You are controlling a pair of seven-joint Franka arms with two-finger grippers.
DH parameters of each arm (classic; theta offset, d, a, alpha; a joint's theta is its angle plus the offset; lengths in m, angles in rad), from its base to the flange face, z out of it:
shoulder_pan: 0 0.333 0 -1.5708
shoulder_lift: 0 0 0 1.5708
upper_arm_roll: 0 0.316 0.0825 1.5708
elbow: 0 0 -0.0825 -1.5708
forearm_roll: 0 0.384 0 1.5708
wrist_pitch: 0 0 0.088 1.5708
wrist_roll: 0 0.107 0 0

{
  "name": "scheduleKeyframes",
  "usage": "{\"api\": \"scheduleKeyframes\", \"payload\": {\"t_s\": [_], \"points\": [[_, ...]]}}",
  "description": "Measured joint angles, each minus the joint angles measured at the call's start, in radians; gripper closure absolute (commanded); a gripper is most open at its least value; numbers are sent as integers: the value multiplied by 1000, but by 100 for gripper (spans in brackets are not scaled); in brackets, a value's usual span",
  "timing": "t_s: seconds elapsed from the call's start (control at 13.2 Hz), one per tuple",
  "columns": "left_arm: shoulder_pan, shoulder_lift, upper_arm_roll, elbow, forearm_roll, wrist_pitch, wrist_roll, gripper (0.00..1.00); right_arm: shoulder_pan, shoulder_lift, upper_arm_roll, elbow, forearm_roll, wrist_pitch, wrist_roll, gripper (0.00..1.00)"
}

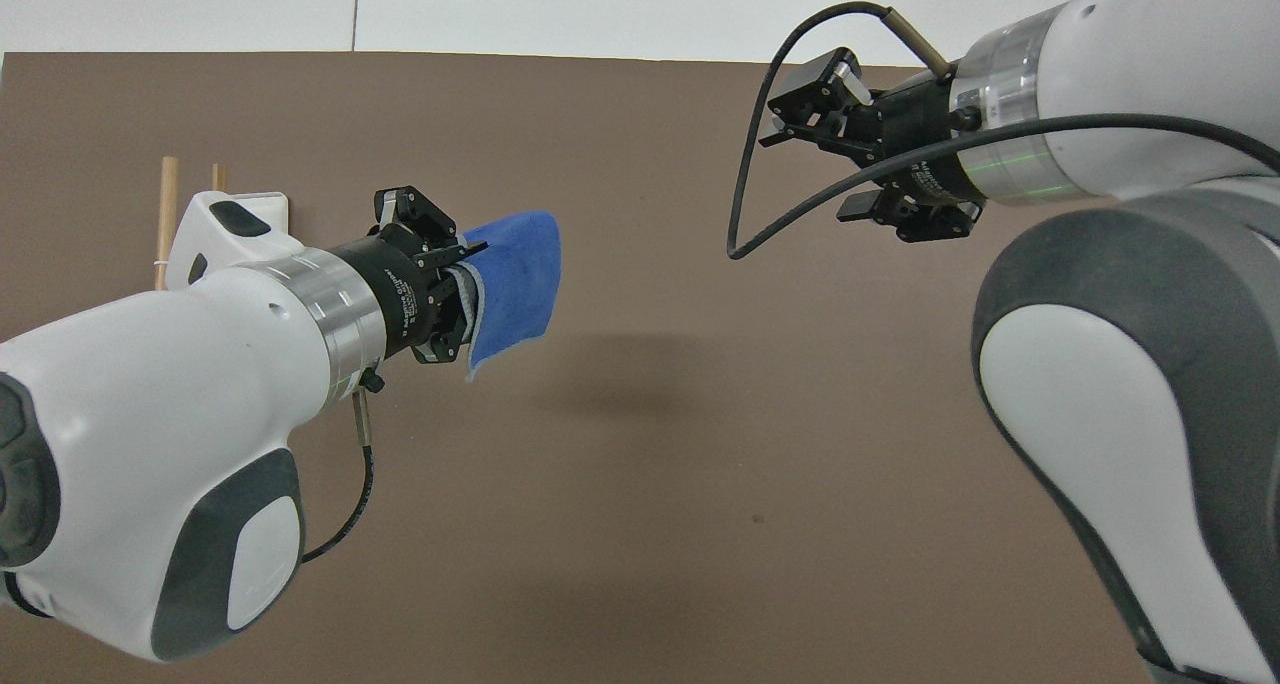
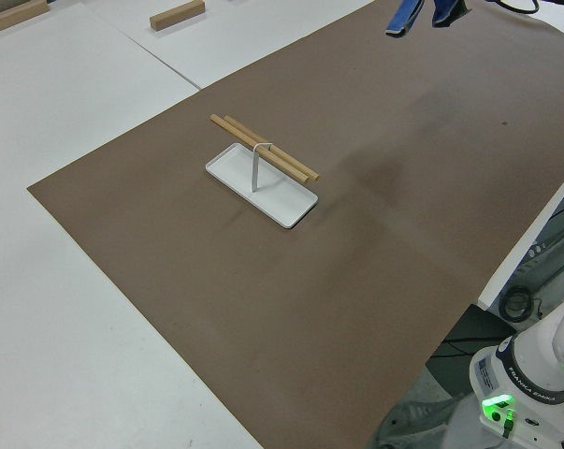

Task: Right arm passes towel to left arm to hang
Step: 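Open the right gripper and pull it away from the towel, then carry the towel with the left gripper while the right gripper retracts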

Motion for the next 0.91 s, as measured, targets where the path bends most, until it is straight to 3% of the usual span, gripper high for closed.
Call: {"api": "scheduleKeyframes", "payload": {"t_s": [0.91], "points": [[129, -81, 3, -204, 330, 148, -2, 100, -122, -44, -3, -140, -281, 0, -723, 15]]}}
